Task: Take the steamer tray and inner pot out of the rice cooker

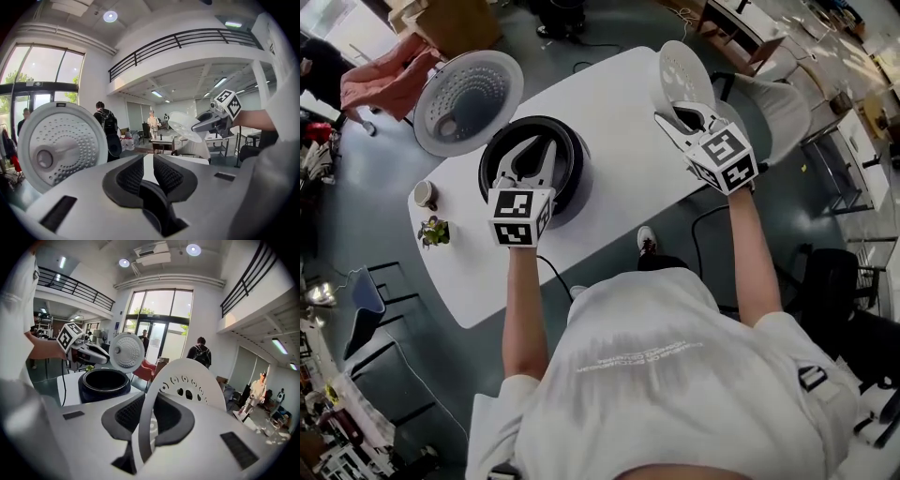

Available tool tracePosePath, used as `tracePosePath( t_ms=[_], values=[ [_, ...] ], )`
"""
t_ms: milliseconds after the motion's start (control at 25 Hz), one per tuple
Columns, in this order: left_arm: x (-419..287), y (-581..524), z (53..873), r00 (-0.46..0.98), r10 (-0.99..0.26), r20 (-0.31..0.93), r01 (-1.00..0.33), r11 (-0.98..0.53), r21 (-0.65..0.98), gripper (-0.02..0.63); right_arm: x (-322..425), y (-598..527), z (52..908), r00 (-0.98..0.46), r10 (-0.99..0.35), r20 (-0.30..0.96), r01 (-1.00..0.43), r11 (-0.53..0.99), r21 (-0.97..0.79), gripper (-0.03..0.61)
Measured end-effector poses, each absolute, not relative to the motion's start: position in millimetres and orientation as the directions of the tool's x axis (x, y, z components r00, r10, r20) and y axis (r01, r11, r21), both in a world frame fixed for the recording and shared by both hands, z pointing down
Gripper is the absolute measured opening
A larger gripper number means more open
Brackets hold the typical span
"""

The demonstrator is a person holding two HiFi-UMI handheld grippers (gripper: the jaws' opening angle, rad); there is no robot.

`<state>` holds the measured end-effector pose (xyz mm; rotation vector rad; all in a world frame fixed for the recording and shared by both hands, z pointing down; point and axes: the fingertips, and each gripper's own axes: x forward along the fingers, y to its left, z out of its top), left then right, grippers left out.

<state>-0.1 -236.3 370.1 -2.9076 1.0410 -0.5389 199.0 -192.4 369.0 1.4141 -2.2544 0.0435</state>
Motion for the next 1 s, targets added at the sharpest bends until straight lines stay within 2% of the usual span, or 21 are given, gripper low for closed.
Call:
tracePosePath(
  t_ms=[240, 520, 1000],
  values=[
    [50.0, -237.9, 368.3, 0.752, -0.593, 0.286, -0.591, -0.8, -0.106, 0.027, 254.0, -174.0, 372.7, -0.28, -0.877, 0.391, -0.898, 0.383, 0.215, 0.072],
    [94.9, -243.4, 387.0, 0.761, -0.58, 0.29, -0.601, -0.799, -0.019, 0.014, 295.3, -171.4, 397.4, -0.256, -0.861, 0.44, -0.897, 0.381, 0.224, 0.074],
    [149.5, -251.1, 437.5, 0.717, -0.593, 0.366, -0.655, -0.753, 0.062, 0.015, 326.1, -197.4, 471.6, -0.322, -0.731, 0.602, -0.816, 0.537, 0.215, 0.074]
  ],
)
